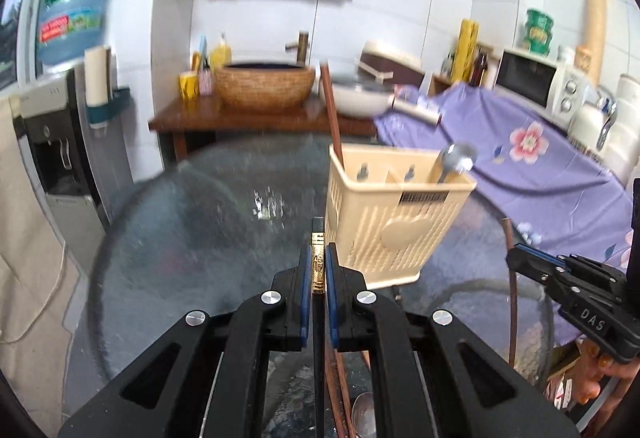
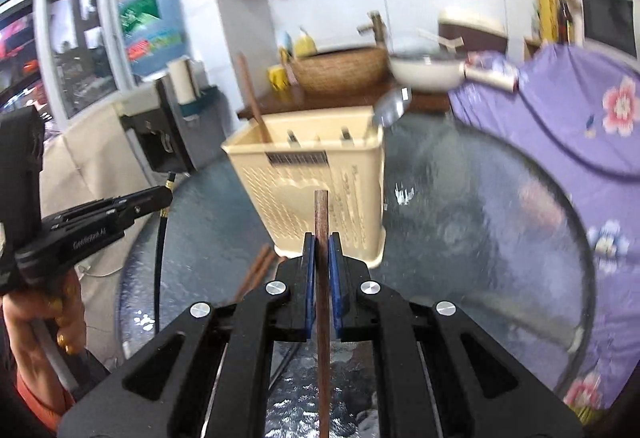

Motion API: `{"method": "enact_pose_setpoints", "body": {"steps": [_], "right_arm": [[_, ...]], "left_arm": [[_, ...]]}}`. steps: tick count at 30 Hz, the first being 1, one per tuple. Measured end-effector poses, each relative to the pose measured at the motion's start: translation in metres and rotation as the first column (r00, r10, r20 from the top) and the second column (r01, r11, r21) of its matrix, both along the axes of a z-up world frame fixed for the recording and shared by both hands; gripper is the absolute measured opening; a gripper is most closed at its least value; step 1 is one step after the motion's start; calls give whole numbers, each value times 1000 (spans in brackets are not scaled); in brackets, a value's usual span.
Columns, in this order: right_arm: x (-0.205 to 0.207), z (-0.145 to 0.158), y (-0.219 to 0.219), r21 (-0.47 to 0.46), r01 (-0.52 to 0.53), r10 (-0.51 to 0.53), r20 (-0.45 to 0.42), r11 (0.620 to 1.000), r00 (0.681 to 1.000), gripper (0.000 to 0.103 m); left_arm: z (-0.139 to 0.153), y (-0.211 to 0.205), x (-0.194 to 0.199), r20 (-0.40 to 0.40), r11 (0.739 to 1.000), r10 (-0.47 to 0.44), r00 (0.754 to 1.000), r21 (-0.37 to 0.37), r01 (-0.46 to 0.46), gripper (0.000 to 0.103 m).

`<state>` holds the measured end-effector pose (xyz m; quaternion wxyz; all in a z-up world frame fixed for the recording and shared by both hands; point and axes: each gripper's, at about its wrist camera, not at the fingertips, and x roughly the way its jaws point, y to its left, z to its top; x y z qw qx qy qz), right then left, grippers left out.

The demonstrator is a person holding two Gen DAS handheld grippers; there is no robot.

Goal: Organize utensils
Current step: 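Lift both chopsticks and carry them above the beige basket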

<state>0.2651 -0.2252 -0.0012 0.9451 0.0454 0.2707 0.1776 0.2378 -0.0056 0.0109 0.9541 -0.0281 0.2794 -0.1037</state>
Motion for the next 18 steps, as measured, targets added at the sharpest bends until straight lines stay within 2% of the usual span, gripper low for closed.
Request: {"method": "enact_pose_setpoints", "body": {"steps": [5, 8, 18], "right_arm": [[-27, 28, -7, 15, -40, 39, 53, 999, 998, 8], [-40, 43, -10, 18, -56, 55, 81, 998, 995, 8], [-47, 57, -5, -10, -76, 77, 104, 997, 992, 8]], "left_arm": [[28, 9, -18, 64, 999, -8, 998, -30, 10, 7], [41, 12, -28, 100, 1000, -7, 995, -25, 9, 7], [54, 14, -34, 132, 1000, -4, 991, -16, 6, 7]]}}
